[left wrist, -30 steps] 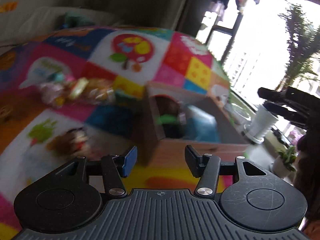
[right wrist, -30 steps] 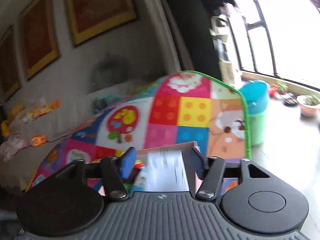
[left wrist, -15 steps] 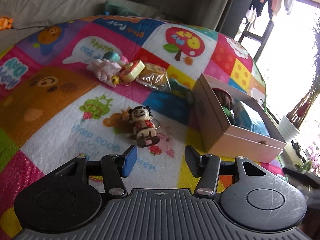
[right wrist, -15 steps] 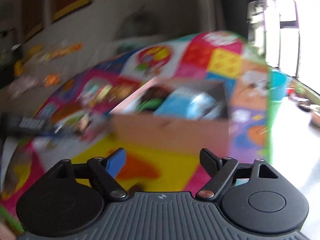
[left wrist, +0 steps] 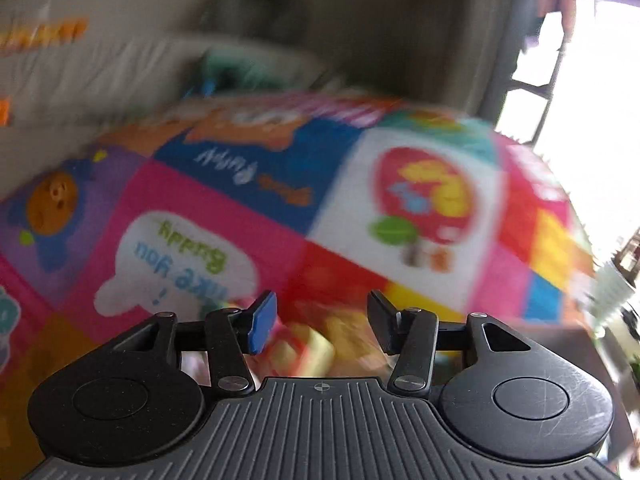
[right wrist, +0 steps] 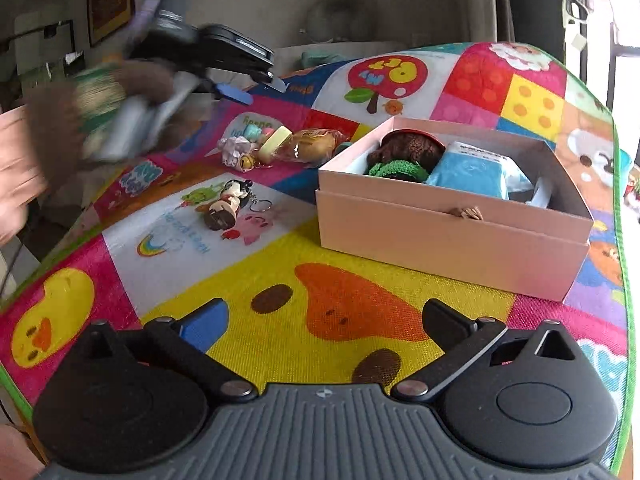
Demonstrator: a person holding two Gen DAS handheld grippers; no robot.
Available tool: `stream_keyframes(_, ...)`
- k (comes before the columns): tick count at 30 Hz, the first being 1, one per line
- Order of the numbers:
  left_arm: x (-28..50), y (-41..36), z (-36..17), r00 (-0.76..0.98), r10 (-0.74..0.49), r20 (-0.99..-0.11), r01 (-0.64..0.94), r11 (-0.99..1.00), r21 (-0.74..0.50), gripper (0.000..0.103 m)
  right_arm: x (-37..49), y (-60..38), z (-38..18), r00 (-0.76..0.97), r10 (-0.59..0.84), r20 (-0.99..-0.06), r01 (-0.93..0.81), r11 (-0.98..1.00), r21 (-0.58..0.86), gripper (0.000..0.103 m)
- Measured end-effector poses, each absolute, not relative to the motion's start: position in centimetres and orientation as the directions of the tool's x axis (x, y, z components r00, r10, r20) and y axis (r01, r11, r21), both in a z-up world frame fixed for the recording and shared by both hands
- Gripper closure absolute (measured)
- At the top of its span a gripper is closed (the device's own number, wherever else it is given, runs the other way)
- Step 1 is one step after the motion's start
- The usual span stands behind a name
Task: Organize objects
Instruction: 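Grasp the wrapped bread roll with the left tool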
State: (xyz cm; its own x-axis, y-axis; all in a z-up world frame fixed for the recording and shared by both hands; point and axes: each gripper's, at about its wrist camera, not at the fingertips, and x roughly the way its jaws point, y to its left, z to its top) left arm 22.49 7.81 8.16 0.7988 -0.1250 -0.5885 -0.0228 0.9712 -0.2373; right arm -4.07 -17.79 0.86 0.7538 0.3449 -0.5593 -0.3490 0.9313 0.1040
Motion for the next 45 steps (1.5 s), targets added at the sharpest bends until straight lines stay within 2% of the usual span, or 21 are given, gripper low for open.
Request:
stream_keyframes(3, 26.9, 9.4, 5.9, 0.726, -0.052, -0.686, -0.190, 0.943, -0.273, 0.054, -3.5, -18.5, 0.7, 0.746, 0.343, -0.571, -0.316, 0.937, 0.150, 0.000)
stream_keyframes(6, 28.3, 9.2, 4.8, 0.714, 0.041, -0.699, -0.242, 0.951, -0.192, 0.053, -3.3, -18.9, 0.6, 0.749, 0.332, -0.573, -0.287, 0.942, 0.172, 0.000)
stream_keyframes(8, 28.1, 8.4, 4.7, 0.713, 0.015, -0.701, -0.199, 0.963, -0.181, 0.053, -3.4, -18.9, 0.6, 0.750, 0.338, -0.569, -0.294, 0.940, 0.170, 0.000)
stream_keyframes(12, 25.2, 4.9, 5.5, 0.680, -0.084, -0.728, 0.024, 0.995, -0.093, 0.052, -3.5, -18.6, 0.6, 0.750, 0.338, -0.568, -0.302, 0.940, 0.160, 0.000)
stream_keyframes(16, 20.7, 2.9, 6.1, 0.552, -0.237, -0.800, 0.197, 0.969, -0.150, 0.052, -3.6, -18.5, 0.6, 0.752, 0.337, -0.566, -0.309, 0.939, 0.149, 0.000)
stream_keyframes(18, 19.2, 2.1, 7.4, 0.559, -0.267, -0.785, 0.242, 0.958, -0.153, 0.055, -3.7, -18.5, 0.7, 0.754, 0.341, -0.562, -0.315, 0.938, 0.146, 0.000)
stream_keyframes(20, 18.8, 2.2, 9.0, 0.612, -0.275, -0.741, 0.215, 0.960, -0.179, 0.055, -3.7, -18.4, 0.7, 0.754, 0.347, -0.557, -0.322, 0.935, 0.147, 0.000)
stream_keyframes(22, 19.9, 2.6, 9.6, 0.630, -0.289, -0.721, 0.134, 0.955, -0.265, 0.055, -3.8, -18.4, 0.7, 0.754, 0.351, -0.556, -0.325, 0.934, 0.148, 0.000)
stream_keyframes(25, 22.6, 2.4, 8.5, 0.584, -0.296, -0.756, 0.028, 0.938, -0.345, 0.055, -3.8, -18.5, 0.8, 0.760, 0.347, -0.550, -0.315, 0.936, 0.156, 0.000)
stream_keyframes(28, 25.7, 1.5, 6.3, 0.535, -0.250, -0.807, -0.047, 0.945, -0.324, 0.055, -4.0, -18.7, 0.8, 0.768, 0.346, -0.539, -0.308, 0.937, 0.163, 0.000)
stream_keyframes(31, 27.8, 1.0, 4.9, 0.543, -0.191, -0.818, -0.084, 0.956, -0.279, 0.047, -4.0, -18.9, 0.8, 0.769, 0.353, -0.533, -0.311, 0.935, 0.171, 0.000)
stream_keyframes(33, 29.0, 1.1, 4.6, 0.558, -0.171, -0.812, -0.109, 0.955, -0.277, 0.033, -3.9, -18.9, 0.8, 0.765, 0.359, -0.535, -0.314, 0.933, 0.177, 0.000)
stream_keyframes(36, 30.3, 1.1, 3.5, 0.546, -0.120, -0.829, -0.143, 0.962, -0.233, 0.027, -3.8, -18.9, 0.8, 0.758, 0.366, -0.540, -0.316, 0.930, 0.187, 0.000)
stream_keyframes(38, 30.4, 1.3, 3.0, 0.557, -0.105, -0.824, -0.150, 0.963, -0.224, 0.027, -3.7, -19.0, 0.8, 0.757, 0.367, -0.540, -0.314, 0.930, 0.193, 0.000)
stream_keyframes(40, 29.7, 1.3, 3.0, 0.568, -0.102, -0.817, -0.134, 0.968, -0.214, 0.032, -3.7, -19.1, 0.7, 0.758, 0.365, -0.540, -0.309, 0.931, 0.195, 0.000)
stream_keyframes(41, 29.1, 1.2, 3.2, 0.576, -0.104, -0.811, -0.113, 0.972, -0.205, 0.040, -3.7, -19.1, 0.7, 0.757, 0.364, -0.542, -0.307, 0.931, 0.196, 0.000)
stream_keyframes(42, 28.2, 1.1, 3.5, 0.583, -0.123, -0.803, -0.076, 0.976, -0.204, 0.044, -3.6, -19.1, 0.7, 0.755, 0.364, -0.545, -0.306, 0.931, 0.197, 0.000)
stream_keyframes(45, 24.9, 1.3, 4.8, 0.589, -0.233, -0.774, 0.030, 0.963, -0.267, 0.047, -3.4, -19.0, 0.6, 0.744, 0.363, -0.561, -0.305, 0.931, 0.198, 0.000)
